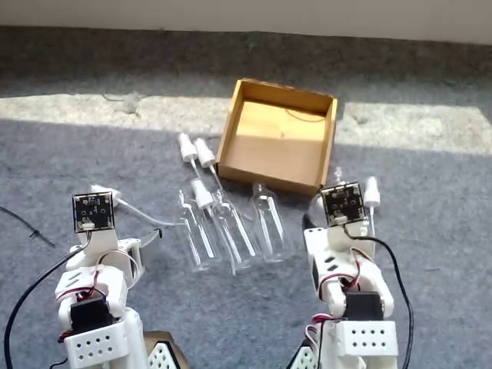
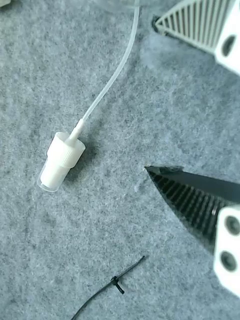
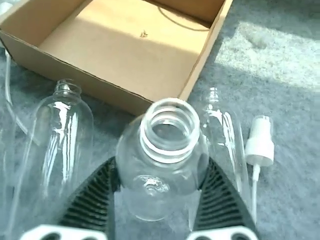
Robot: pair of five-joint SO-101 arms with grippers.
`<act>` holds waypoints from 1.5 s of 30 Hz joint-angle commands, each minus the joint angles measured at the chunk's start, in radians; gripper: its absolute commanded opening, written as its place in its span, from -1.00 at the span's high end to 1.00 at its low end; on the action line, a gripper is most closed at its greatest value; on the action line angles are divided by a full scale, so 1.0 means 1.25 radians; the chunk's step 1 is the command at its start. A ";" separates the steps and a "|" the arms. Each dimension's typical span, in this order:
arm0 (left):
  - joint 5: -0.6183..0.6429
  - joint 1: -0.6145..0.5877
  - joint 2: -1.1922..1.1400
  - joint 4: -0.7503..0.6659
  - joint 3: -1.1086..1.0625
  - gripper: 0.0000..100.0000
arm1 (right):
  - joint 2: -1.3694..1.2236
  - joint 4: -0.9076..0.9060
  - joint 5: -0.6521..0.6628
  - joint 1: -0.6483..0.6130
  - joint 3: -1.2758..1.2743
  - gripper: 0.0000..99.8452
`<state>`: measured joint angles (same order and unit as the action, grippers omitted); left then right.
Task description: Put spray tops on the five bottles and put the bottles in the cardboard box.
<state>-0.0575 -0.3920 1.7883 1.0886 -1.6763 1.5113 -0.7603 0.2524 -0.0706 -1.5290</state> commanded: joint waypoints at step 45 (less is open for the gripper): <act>0.005 0.008 -0.004 0.002 -0.015 0.28 | -1.358 -0.269 0.286 0.613 1.072 0.63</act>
<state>-0.0575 -0.3920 1.7883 1.0886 -1.6763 -0.2071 -1.0226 0.6774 0.7043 -0.2708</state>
